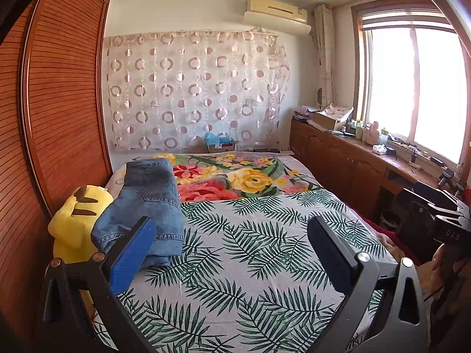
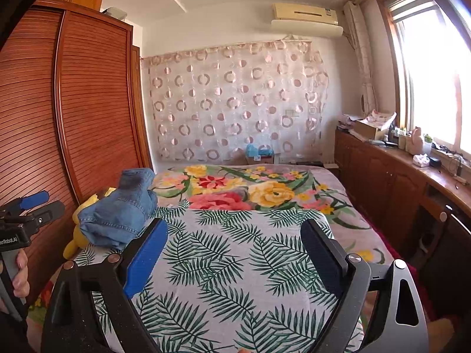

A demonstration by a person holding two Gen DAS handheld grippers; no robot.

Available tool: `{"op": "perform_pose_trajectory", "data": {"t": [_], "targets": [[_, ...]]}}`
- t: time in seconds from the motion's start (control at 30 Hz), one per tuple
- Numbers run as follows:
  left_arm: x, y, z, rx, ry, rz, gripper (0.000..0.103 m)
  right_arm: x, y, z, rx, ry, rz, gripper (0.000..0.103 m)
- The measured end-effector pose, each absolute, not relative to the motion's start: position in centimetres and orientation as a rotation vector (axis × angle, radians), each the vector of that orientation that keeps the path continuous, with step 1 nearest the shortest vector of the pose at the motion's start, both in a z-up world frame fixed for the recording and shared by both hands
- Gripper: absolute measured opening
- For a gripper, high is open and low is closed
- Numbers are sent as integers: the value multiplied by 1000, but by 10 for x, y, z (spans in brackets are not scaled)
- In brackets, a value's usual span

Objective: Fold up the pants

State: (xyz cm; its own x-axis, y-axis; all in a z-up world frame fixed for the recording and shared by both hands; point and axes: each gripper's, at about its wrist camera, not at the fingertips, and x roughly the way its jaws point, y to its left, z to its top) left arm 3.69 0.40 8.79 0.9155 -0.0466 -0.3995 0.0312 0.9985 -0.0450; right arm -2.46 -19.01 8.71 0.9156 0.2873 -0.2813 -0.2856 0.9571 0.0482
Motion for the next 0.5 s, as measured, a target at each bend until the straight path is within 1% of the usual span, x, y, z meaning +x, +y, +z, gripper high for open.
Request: {"op": "perform_pose_trajectory", "data": {"t": [0.5], "targets": [[36,4,84,-34,414,-38,103,-23,-191,85,0,286,307,93]]}}
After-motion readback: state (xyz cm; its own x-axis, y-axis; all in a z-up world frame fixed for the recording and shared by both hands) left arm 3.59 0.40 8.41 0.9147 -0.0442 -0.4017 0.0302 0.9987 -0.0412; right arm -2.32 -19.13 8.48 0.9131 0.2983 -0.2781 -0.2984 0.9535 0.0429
